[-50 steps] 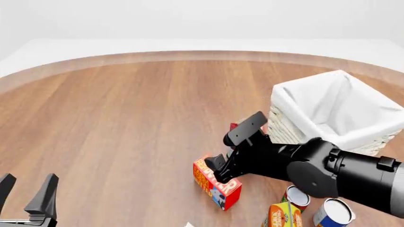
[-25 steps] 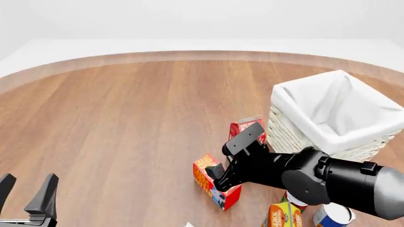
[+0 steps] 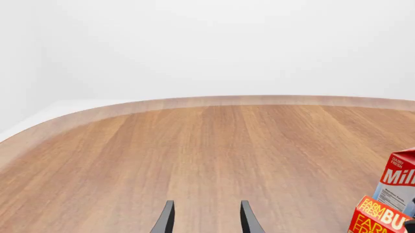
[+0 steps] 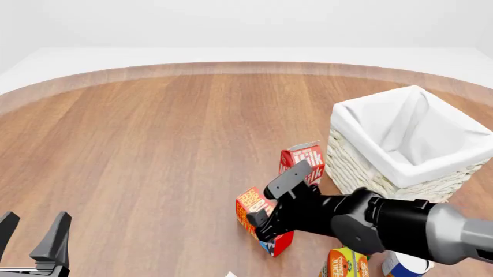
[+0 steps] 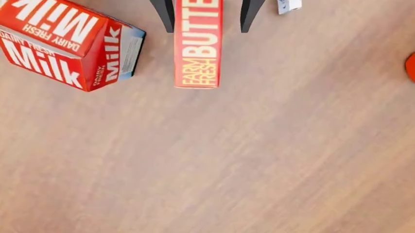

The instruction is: Pick up the cream cheese box and the butter, and put them in the basket.

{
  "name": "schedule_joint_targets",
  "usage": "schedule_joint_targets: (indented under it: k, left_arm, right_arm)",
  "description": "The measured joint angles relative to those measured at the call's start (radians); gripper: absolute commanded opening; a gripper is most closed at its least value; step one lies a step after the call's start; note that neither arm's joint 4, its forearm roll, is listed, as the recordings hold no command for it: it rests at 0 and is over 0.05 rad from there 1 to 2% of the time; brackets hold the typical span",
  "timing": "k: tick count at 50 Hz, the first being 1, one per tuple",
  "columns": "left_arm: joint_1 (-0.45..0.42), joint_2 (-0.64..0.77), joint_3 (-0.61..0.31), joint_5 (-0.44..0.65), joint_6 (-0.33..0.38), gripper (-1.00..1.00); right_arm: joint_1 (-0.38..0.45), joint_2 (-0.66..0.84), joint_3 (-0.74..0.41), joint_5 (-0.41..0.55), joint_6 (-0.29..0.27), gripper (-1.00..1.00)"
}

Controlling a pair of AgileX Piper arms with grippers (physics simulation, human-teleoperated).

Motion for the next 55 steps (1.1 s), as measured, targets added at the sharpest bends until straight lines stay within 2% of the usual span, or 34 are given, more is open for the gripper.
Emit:
schedule_joint_targets:
  k: [37, 55]
  left_arm:
    - [0.000, 0.000, 0.000, 0.000, 0.000, 1.00]
    - [0.000, 0.000, 0.000, 0.000, 0.000, 1.00]
  right_arm:
    - [-0.044, 0.099, -0.015, -0.031, -0.026, 1.00]
    - [-0.027, 0.129, 0.009, -0.062, 0.006, 1.00]
